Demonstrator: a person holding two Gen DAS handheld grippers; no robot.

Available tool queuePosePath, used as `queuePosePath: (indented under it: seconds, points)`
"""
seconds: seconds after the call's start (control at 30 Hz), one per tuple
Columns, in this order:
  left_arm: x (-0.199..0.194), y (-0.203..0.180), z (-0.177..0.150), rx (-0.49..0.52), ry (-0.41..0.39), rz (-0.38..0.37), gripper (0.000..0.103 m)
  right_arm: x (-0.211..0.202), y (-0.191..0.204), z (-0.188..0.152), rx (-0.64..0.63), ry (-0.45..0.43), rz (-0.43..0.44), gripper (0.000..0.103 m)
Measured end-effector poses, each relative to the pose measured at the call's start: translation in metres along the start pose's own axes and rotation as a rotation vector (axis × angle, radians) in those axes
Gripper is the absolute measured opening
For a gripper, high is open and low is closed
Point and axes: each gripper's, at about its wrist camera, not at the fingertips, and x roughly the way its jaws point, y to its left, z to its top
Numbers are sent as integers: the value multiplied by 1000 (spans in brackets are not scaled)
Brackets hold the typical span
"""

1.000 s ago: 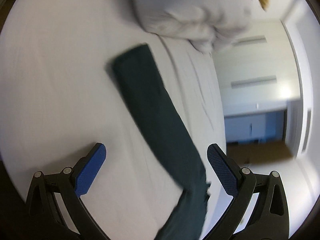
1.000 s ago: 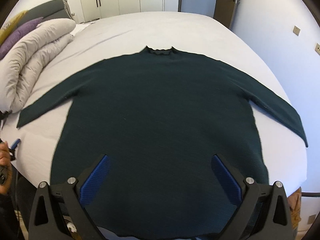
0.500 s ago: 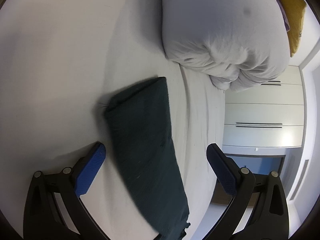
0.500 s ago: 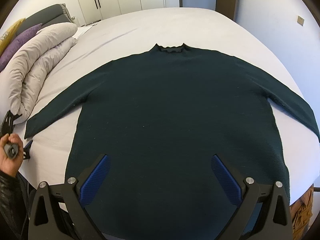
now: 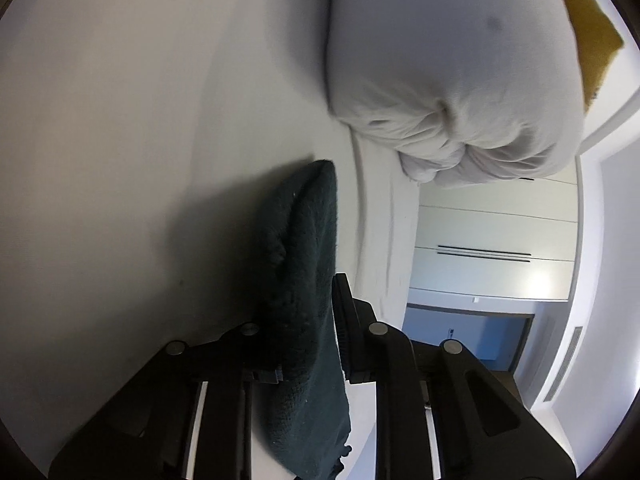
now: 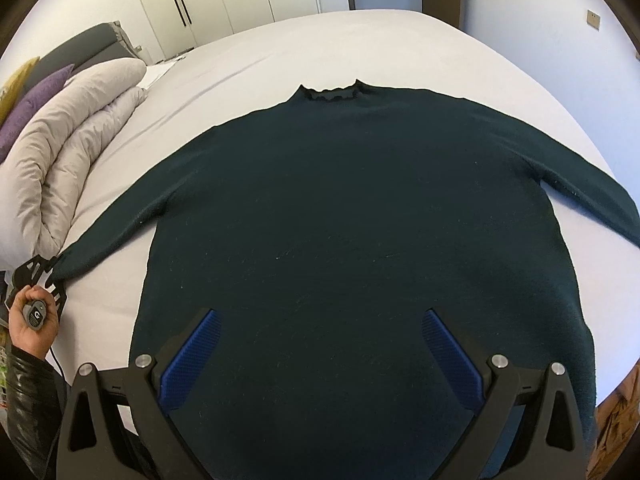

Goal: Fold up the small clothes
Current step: 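Grasp the sweater sleeve cuff with the left tool and lift it, then lay the held sleeve across the sweater body and open the left tool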

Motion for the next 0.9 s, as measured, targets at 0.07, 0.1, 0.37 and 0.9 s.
queuePosePath:
  seconds: [0.07, 0.1, 0.37, 0.9]
  points:
    - [-5, -8, -3, 36, -12, 4, 16, -1, -4, -1, 12, -10, 10, 103]
    - [-6, -14, -5, 62, -15, 7, 14, -2, -8, -1, 22, -15, 18, 103]
    - [8, -136, -94, 588, 22, 43, 11, -2, -40, -6, 124, -22, 71, 94]
    - [87, -79, -435, 1766, 203, 190, 9, 36, -110, 62, 305, -6, 408, 89]
